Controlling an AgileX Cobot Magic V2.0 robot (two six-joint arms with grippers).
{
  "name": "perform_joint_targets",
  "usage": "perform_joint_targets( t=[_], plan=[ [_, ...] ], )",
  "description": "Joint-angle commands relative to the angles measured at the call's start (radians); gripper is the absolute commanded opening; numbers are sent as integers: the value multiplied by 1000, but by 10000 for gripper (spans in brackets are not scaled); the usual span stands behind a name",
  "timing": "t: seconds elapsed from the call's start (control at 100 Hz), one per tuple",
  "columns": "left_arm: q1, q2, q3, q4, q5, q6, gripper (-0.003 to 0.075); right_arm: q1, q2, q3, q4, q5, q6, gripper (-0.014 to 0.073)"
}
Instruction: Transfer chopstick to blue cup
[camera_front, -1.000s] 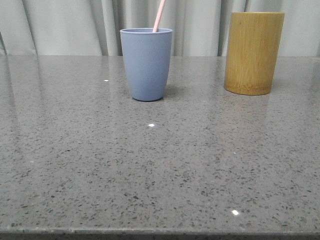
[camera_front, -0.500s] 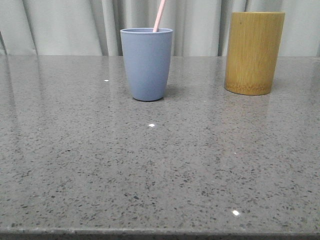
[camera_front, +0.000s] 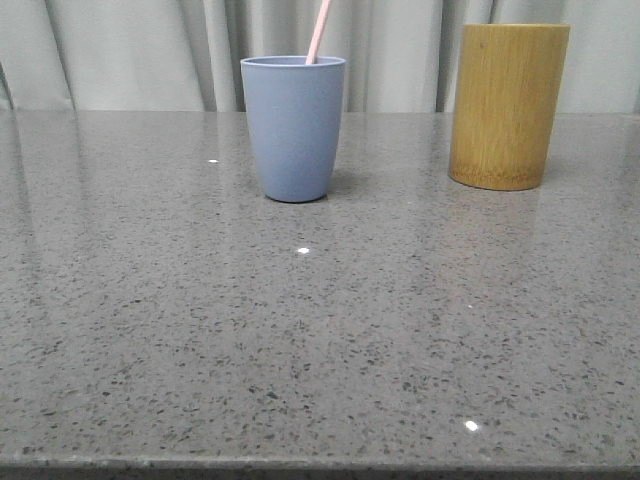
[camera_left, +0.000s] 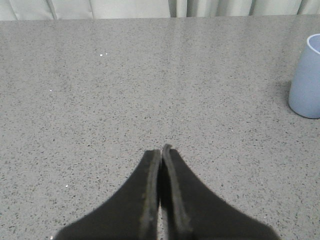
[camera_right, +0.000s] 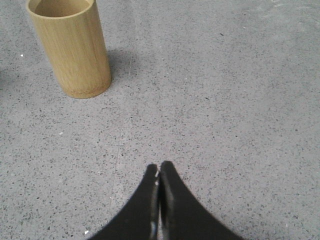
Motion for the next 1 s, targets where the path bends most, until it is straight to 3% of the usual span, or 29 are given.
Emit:
perform_joint_targets(
  t=[0.0,0.47,0.62,0.79,0.99],
  plan=[
    [3,5,-26,-5,-79,-2,-19,-6,3,-25,-28,-59,-5,-67],
    [-4,5,-22,1,-86,-2,-19,-6,3,-25,-28,-59,-5,-67],
    [-5,-18,53,47,-285,-2,-19,-6,3,-25,-28,-59,-5,-67],
    [-13,-110,243,65,-505,-4,-19,-6,3,-25,-28,-59,-5,-67],
    [-13,-299,480,100,-645,-8,-19,-6,3,-25,-28,-59,-5,-67]
  ],
)
